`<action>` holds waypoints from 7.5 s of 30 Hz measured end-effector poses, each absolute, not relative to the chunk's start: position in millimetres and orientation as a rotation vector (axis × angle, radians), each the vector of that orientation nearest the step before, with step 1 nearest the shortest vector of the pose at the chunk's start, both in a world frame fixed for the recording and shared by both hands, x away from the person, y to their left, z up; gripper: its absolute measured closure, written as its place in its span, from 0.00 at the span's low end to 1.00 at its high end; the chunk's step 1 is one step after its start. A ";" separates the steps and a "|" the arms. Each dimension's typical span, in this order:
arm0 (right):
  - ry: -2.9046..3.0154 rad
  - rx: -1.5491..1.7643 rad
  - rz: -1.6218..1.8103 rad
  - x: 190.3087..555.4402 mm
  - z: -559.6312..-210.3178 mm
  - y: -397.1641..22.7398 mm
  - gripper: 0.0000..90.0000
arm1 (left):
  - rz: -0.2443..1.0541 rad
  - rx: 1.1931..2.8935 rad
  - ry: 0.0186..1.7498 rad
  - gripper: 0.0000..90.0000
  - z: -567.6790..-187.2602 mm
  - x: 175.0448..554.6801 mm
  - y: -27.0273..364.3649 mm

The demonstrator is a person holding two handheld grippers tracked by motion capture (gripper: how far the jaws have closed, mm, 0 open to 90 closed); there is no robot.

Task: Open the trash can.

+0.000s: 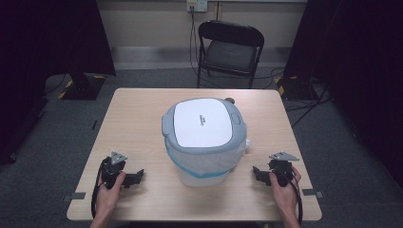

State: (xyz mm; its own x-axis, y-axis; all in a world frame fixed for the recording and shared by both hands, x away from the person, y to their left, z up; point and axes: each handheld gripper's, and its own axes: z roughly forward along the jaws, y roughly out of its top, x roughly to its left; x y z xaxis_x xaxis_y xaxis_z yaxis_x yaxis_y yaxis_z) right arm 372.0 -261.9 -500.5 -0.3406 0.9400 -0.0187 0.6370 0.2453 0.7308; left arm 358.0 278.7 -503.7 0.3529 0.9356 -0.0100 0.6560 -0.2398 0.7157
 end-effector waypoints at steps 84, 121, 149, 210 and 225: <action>2.280 1.030 1.258 357.5 -441.8 -128.8 0.23 | 0.478 1.849 1.090 0.18 -444.7 329.8 218.3; 2.098 1.188 1.276 465.8 -435.8 -149.9 0.45 | 0.498 1.734 1.204 0.46 -451.2 415.9 226.3; 2.184 1.142 1.161 449.4 -433.0 -150.4 0.31 | 0.587 1.786 1.163 0.50 -451.0 432.1 244.3; 2.113 1.158 1.175 445.1 -428.2 -135.8 0.27 | 0.487 1.810 1.037 0.65 -447.1 425.1 230.4; 2.130 1.137 1.284 443.1 -426.0 -127.6 0.80 | 0.472 1.841 0.998 0.85 -443.8 410.9 224.0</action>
